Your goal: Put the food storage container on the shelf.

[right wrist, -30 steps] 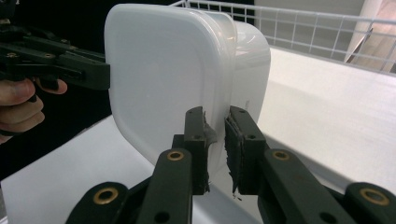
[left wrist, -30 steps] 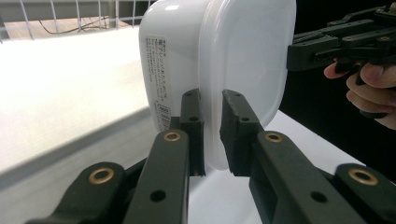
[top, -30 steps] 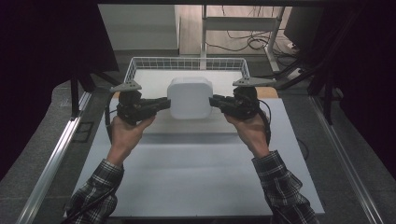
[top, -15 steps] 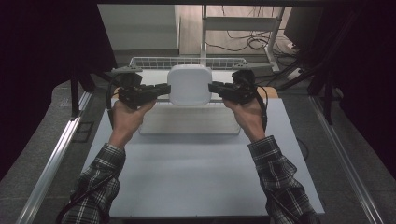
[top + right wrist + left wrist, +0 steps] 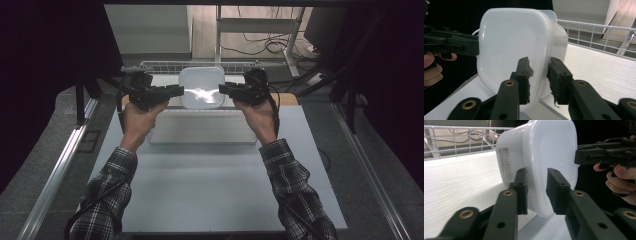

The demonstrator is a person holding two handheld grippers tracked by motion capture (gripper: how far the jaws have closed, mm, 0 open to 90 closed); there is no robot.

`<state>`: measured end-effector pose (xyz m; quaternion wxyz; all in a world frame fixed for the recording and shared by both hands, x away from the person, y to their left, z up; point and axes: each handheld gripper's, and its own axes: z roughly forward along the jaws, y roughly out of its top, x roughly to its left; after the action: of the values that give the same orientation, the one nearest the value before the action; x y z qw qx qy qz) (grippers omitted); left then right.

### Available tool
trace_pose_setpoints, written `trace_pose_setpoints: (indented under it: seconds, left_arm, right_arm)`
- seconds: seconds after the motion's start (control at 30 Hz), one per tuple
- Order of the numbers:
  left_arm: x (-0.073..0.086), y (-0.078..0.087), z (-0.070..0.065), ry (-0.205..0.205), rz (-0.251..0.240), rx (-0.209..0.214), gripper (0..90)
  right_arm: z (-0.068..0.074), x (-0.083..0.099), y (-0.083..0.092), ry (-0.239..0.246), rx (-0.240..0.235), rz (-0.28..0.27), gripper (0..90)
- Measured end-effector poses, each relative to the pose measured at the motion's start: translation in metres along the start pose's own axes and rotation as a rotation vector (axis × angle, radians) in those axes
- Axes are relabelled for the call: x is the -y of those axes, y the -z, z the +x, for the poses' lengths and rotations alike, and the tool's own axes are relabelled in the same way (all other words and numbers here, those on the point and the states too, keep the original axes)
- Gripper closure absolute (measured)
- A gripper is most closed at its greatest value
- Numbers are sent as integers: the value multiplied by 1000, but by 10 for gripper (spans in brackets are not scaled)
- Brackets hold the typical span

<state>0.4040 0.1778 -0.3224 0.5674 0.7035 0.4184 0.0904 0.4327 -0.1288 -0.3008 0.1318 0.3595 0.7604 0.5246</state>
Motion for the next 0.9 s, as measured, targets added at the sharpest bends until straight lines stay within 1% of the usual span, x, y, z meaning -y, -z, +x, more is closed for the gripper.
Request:
trace_pose_setpoints:
  seconds: [0.13, 0.17, 0.27, 0.3, 0.33, 0.4, 0.5, 0.57, 0.6, 0.63, 0.67, 0.8, 0.9]
  left_arm:
    - [-3, -6, -2, -18, 9, -36, 624]
    - [-4, -7, -1, -18, 10, -40, 618]
    - [-4, -12, 0, -21, 36, -56, 623]
    - [-4, -12, 0, -21, 36, -56, 624]
    - [-4, -14, 2, -20, 40, -58, 622]
    - [-3, -17, 3, -23, 43, -57, 609]
    - [-4, -18, 4, -13, 43, -51, 595]
    - [-5, -19, 6, -13, 49, -48, 579]
    - [-6, -20, 7, -9, 53, -46, 570]
    - [-6, -20, 7, -9, 53, -46, 563]
    - [-8, -20, 10, 5, 63, -41, 558]
    - [-13, -24, 12, 10, 56, -68, 543]
    - [-16, -26, 12, 10, 51, -83, 532]
  right_arm:
    - [1, -2, -5, 8, 19, 2, 650]
    - [0, -3, -6, 8, 23, 0, 641]
    - [0, -2, -9, 15, 38, -14, 607]
    - [0, -2, -9, 15, 38, -14, 607]
    - [-2, 0, -11, 19, 40, -20, 583]
    - [-3, 1, -12, 21, 45, -26, 563]
    - [-3, 0, -14, 26, 50, -26, 535]
    - [-3, -1, -15, 42, 73, -28, 491]
    - [-4, -2, -16, 51, 86, -27, 485]
    - [-4, -2, -16, 51, 86, -27, 485]
    - [-4, -3, -18, 52, 92, -30, 481]
    - [-4, -2, -21, 51, 106, -43, 465]
    - [-5, -3, -23, 57, 132, -50, 443]
